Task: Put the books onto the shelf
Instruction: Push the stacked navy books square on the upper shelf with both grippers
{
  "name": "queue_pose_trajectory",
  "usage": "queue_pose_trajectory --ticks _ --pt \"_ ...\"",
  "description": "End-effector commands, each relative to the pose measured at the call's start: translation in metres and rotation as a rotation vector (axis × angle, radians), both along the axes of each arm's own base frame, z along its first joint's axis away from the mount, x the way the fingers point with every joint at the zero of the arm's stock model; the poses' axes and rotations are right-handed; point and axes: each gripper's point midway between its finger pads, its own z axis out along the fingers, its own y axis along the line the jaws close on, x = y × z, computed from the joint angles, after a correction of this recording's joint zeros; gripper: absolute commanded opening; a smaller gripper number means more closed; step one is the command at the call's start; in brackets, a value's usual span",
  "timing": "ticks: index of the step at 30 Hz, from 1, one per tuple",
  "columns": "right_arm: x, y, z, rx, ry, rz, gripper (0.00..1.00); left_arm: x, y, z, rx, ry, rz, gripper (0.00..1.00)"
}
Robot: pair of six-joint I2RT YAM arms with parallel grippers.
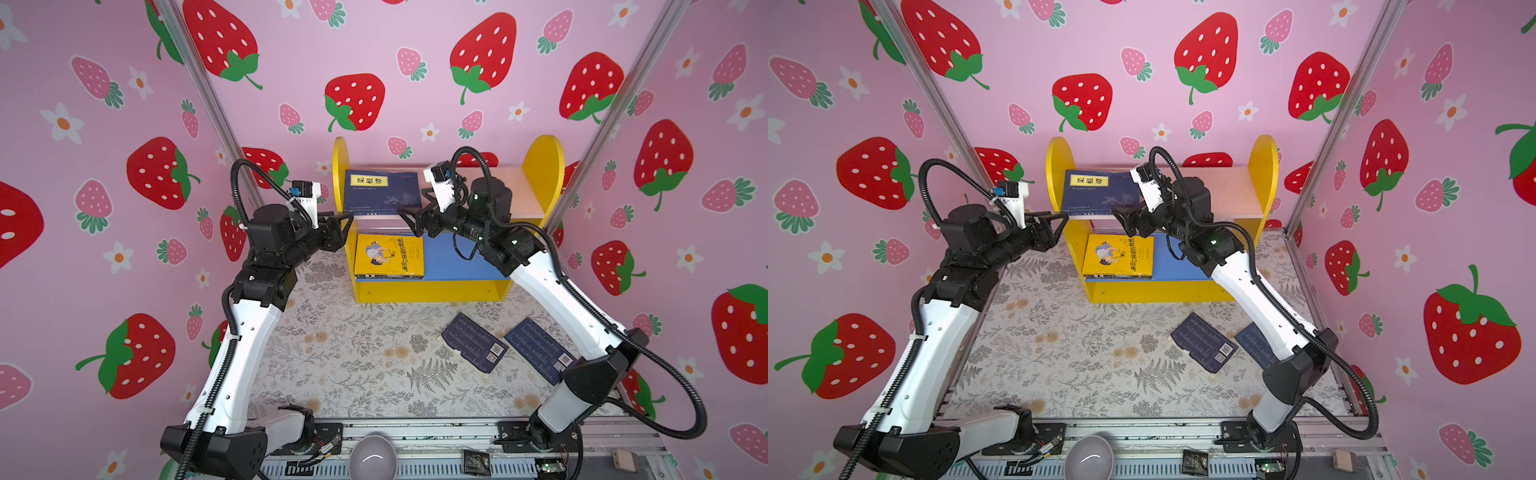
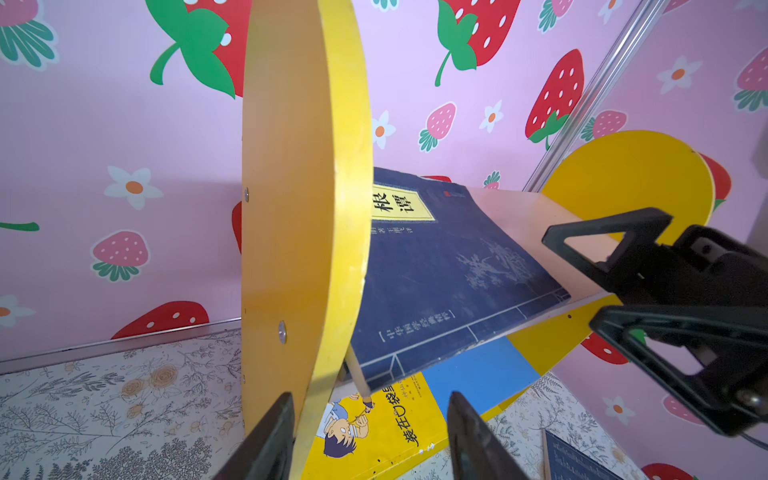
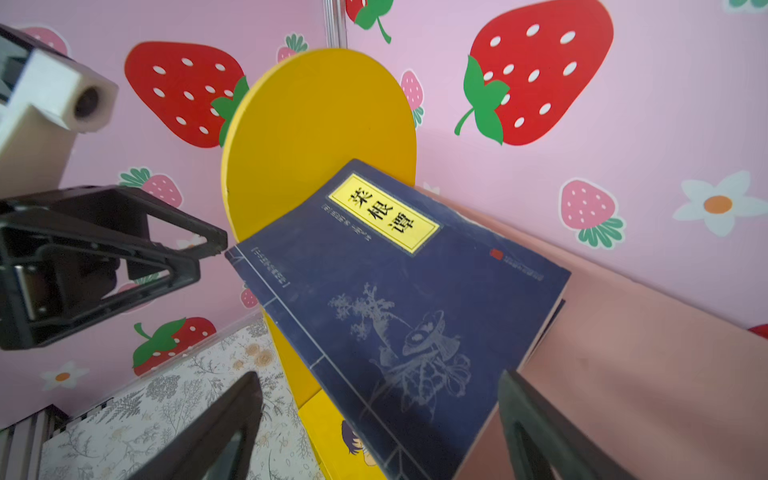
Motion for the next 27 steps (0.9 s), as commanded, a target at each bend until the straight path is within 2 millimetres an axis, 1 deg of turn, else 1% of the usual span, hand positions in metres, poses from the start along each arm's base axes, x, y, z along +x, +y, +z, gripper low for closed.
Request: queue_pose_trajectory --ticks 1,5,9,18,27 --pt "0.007 -0.002 -0.010 -0.044 -0.004 -0.019 0.90 0.004 -0.003 0.010 0.017 -0.053 -0.019 0.58" --pt "0.014 0.003 -0.019 -0.052 0.015 -0.022 0.88 0.008 -0.004 0.009 0.014 -0.051 -0.023 0.55" --pt "0.016 0.008 -0.024 -0.053 0.026 -0.013 0.84 0.012 -0.005 0.008 0.008 -0.056 -0.023 0.53" --pt "0.018 0.015 -0.030 -0.053 0.035 0.011 0.81 0.020 -0.004 0.006 0.003 -0.064 -0.010 0.41" --pt "0.020 0.015 -0.031 -0.056 0.032 0.006 0.80 0.017 -0.001 0.006 -0.002 -0.075 0.004 0.41"
